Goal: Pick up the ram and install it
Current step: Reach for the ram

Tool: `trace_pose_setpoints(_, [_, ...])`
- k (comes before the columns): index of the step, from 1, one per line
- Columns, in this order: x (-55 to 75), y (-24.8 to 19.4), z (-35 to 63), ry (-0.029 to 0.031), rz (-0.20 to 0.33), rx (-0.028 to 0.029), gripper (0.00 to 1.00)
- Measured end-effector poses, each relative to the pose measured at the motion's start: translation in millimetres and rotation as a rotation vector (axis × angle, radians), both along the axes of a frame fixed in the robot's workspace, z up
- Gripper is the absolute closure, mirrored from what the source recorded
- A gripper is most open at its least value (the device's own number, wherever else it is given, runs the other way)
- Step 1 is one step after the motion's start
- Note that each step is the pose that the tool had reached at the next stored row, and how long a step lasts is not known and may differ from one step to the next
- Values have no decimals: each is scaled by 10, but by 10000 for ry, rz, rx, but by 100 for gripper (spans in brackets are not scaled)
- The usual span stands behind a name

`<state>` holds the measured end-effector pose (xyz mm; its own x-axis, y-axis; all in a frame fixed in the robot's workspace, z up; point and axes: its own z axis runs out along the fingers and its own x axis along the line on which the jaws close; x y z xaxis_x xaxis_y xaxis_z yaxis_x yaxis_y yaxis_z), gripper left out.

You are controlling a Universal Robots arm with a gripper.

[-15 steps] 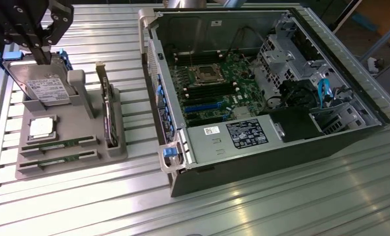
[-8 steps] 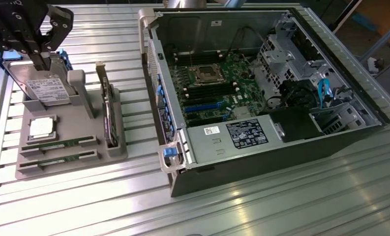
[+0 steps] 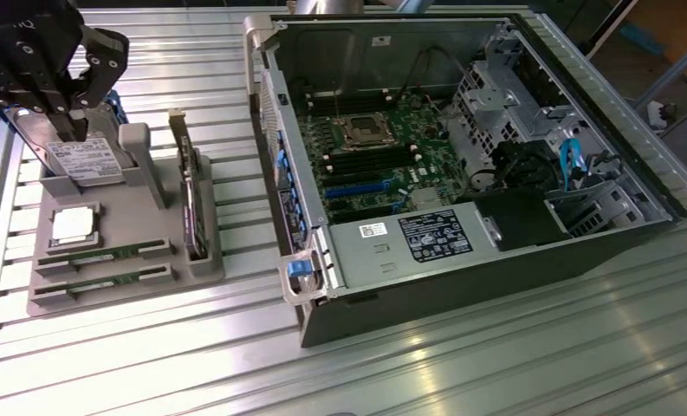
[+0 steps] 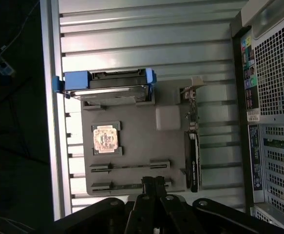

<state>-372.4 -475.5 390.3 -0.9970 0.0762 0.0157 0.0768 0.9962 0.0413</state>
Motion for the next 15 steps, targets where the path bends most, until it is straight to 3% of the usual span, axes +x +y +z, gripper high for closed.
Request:
trace_pose_setpoints(4, [-3,-75,0,1,0,0,89])
trace_pose_setpoints(15, [-8,-222,0,0,0,0,89])
